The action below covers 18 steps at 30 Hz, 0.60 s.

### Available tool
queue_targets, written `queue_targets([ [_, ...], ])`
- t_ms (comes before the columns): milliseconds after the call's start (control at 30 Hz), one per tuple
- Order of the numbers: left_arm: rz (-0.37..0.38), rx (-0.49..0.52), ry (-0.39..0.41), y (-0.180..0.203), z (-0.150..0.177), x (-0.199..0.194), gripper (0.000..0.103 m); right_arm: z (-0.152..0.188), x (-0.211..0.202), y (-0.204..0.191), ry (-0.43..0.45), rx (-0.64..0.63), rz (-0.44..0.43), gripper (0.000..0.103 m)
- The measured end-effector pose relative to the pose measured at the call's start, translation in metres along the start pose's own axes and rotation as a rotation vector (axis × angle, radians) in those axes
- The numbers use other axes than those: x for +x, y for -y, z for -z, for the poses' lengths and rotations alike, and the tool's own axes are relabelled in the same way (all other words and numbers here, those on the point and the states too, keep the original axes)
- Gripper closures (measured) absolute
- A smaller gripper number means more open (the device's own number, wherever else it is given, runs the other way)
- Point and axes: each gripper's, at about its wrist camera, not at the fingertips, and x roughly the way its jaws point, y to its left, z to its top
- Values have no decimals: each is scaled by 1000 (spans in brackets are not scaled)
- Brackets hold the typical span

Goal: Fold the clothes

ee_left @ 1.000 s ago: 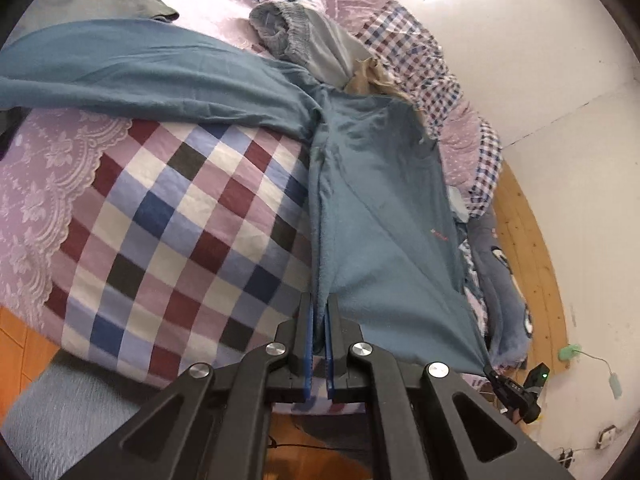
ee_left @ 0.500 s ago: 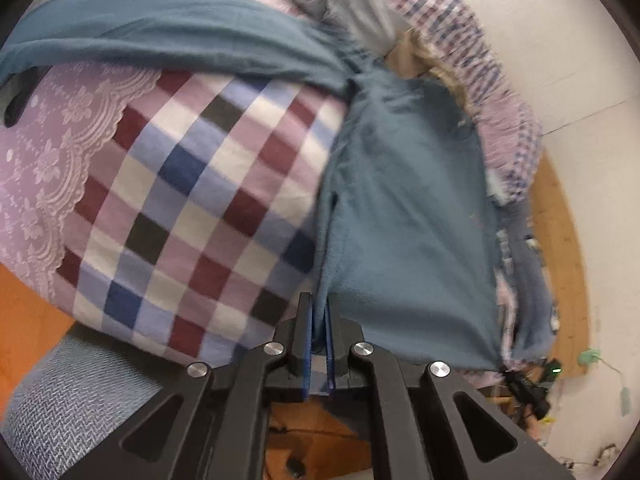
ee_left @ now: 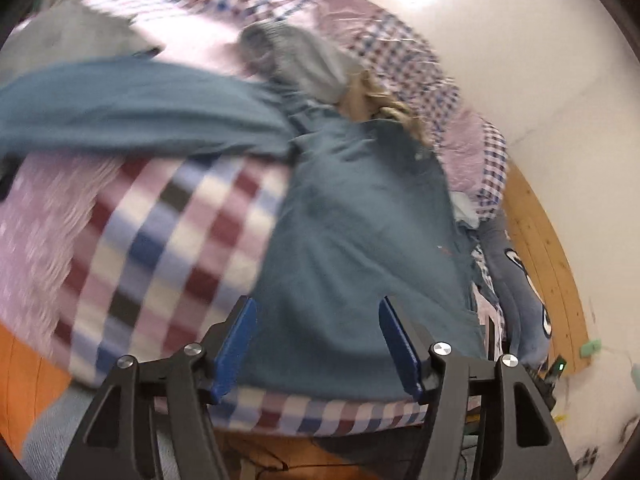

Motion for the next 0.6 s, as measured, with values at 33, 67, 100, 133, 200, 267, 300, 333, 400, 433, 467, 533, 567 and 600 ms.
queue_targets([
  [33, 10, 19, 1, 6, -2, 4, 35, -3, 2, -5, 15, -4, -18, 55],
  [67, 19, 38, 1, 13, -5, 9, 32, -8, 6, -6, 28, -1, -26, 55],
  [100, 26, 56, -4, 21, -8, 16, 28, -13, 9, -8, 40, 3, -34, 54],
  [133, 34, 69, -5, 30, -10, 23, 24, -21, 14, -5, 48, 26, -45, 54],
  [200, 57, 90, -9, 45, -17, 39, 23, -38, 23, 4, 69, 88, -66, 54],
  [267, 86, 114, -12, 63, -27, 57, 23, -52, 28, 19, 101, 160, -80, 54],
  [300, 101, 124, -10, 71, -31, 62, 22, -60, 30, 28, 116, 189, -87, 54],
  [333, 118, 140, -8, 80, -36, 72, 18, -68, 33, 37, 131, 217, -95, 54],
  [400, 140, 169, -4, 96, -44, 92, 17, -84, 38, 55, 164, 259, -97, 54],
  [433, 142, 182, -5, 103, -47, 101, 17, -92, 40, 63, 182, 272, -92, 54],
  [467, 143, 195, -12, 113, -52, 117, 17, -99, 43, 71, 194, 283, -83, 53],
  [533, 156, 209, -27, 126, -56, 143, 17, -115, 51, 87, 218, 303, -64, 53],
  [567, 165, 217, -38, 133, -59, 160, 17, -123, 56, 97, 218, 318, -44, 53],
  [600, 175, 225, -48, 139, -60, 172, 17, -131, 62, 106, 220, 334, -32, 52],
])
